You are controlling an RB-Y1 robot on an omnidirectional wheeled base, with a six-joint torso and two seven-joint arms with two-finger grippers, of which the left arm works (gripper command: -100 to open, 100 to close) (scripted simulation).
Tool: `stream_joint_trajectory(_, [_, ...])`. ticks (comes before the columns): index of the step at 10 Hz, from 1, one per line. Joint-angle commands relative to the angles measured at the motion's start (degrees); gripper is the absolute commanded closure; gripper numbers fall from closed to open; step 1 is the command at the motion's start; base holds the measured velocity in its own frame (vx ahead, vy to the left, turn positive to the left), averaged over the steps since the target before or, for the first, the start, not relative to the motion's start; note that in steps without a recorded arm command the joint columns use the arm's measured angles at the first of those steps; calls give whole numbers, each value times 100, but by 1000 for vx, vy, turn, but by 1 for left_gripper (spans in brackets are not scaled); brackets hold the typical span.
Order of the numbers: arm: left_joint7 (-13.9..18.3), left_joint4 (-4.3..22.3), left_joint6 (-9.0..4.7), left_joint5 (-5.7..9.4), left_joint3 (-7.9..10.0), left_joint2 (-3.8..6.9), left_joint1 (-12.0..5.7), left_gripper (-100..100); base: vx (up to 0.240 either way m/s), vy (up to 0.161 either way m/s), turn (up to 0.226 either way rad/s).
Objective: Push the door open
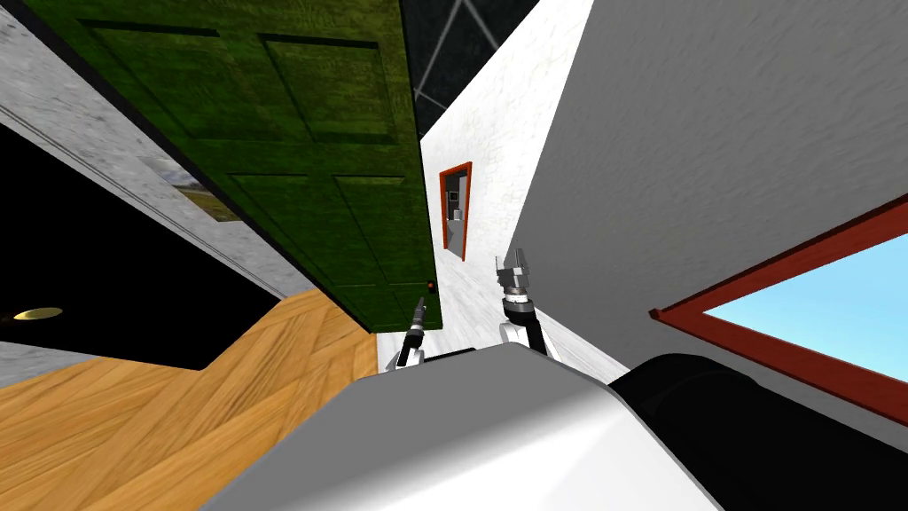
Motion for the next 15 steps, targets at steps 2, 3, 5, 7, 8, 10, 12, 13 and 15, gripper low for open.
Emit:
stream_joint_trajectory(2, [-12, -53, 14, 12, 33, 78, 6, -100, 246, -52, -23])
stream_joint_trajectory(3, [-12, -44, 5, 16, 45, 73, -1, -100, 232, -33, -20])
stream_joint_trajectory(5, [-12, -22, -18, 27, 76, -16, -22, -100, 245, -24, -35])
stream_joint_trajectory(7, [-27, -71, -7, 26, 78, -66, 8, -100, 173, -32, -5])
stream_joint_trajectory(8, [-27, -71, -7, 26, 78, -66, 8, 100, -23, 1, -10])
stream_joint_trajectory(10, [-27, -71, -7, 26, 78, -66, 8, 100, -30, 6, -9])
stream_joint_trajectory(12, [-27, -71, -7, 26, 78, -66, 8, 100, -13, 1, 2])
stream_joint_trajectory(13, [-27, -71, -7, 26, 78, -66, 8, 100, 0, 0, 0])
stream_joint_trajectory(15, [-56, -41, 11, 97, 237, 43, -4, 100, 108, -85, 50])
